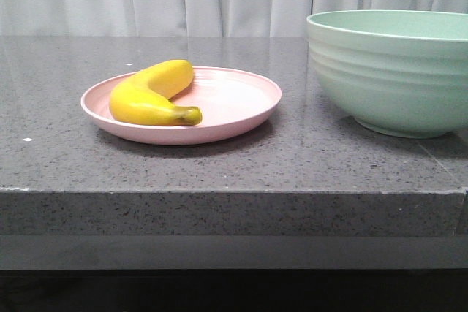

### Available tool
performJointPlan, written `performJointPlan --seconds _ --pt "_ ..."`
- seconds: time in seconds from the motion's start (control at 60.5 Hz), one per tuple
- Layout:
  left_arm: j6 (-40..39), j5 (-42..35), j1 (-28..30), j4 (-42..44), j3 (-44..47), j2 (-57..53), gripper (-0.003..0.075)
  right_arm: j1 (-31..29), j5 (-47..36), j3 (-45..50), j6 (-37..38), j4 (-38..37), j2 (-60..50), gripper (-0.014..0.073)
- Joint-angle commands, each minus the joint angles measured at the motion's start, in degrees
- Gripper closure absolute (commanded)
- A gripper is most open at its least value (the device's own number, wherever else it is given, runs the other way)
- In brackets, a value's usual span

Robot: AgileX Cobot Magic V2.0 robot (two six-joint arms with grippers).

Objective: Transfer banana from pink plate to green bowl

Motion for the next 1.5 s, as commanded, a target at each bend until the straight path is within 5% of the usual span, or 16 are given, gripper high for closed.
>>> performJointPlan --seconds 0.0,0.314,0.662,0.91,1.009,1.191,1.257,1.488 --pt "-0.5 -5.4 0.1 -0.5 0.3 -1.1 0.0741 -0.4 -4.5 0.1 0.0 -0.5 -1.1 0.0652" --pt "-0.5 -10.9 0.1 -0.5 -4.3 -0.7 0.0741 -0.4 -11.3 -2.3 0.0 -0.6 -1.1 0.0652" --pt "-0.5 -4.4 0.1 0.7 -24.0 19.0 0.0741 -0.4 4.0 -28.1 0.0 0.1 12.9 0.0652" --pt "-0.5 -5.0 0.1 0.7 -25.6 23.7 0.0735 -0.4 4.5 -33.2 0.0 0.1 20.9 0.0645" --pt "-0.5 -5.0 0.1 0.7 -25.6 23.7 0.0615 -0.4 4.5 -33.2 0.0 0.1 20.9 0.0528" --pt "-0.5 -4.8 0.1 0.7 -25.0 23.7 0.0094 -0.4 4.5 -33.2 0.0 0.1 20.9 0.0008" --pt "-0.5 -4.8 0.1 0.7 -25.0 23.7 0.004 -0.4 4.4 -32.9 0.0 0.1 20.9 -0.0073" --pt "1.0 0.9 -1.7 0.5 -29.3 26.8 0.0041 -0.4 5.0 -32.9 0.0 0.1 20.9 -0.005"
